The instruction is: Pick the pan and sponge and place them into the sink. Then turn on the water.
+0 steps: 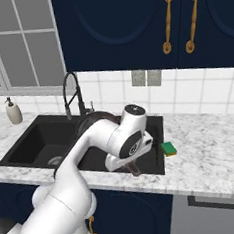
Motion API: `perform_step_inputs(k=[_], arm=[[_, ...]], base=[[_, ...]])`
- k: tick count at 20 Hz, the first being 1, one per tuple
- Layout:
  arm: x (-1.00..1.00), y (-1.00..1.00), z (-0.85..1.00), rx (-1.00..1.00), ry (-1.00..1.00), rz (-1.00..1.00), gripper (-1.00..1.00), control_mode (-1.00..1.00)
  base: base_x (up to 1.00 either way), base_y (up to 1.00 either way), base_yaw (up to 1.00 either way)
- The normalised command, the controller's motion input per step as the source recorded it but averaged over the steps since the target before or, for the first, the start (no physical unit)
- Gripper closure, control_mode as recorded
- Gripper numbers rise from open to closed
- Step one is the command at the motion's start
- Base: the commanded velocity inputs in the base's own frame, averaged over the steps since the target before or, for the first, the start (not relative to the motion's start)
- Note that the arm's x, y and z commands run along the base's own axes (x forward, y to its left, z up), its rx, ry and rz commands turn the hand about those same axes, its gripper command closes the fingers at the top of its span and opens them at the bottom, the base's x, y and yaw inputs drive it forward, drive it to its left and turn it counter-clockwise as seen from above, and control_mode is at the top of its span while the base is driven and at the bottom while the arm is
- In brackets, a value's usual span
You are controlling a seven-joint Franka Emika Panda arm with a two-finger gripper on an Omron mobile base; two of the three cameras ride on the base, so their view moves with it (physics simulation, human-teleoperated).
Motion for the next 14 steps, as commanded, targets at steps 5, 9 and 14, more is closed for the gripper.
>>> perform_step_inputs(k=[5, 9, 14], arm=[[0.56, 0.02, 0.05, -0.01, 0.08, 0.26, 1.0, -1.0], [0.3, 0.0, 0.0, -0.03, 0.01, 0.13, 1.0, -1.0], [0.41, 0.07, -0.17, -0.02, 0.0, 0.01, 1.0, -1.0]], base=[[0.0, 0.0, 0.0], [0.0, 0.0, 0.0], [0.0, 0.0, 0.0]])
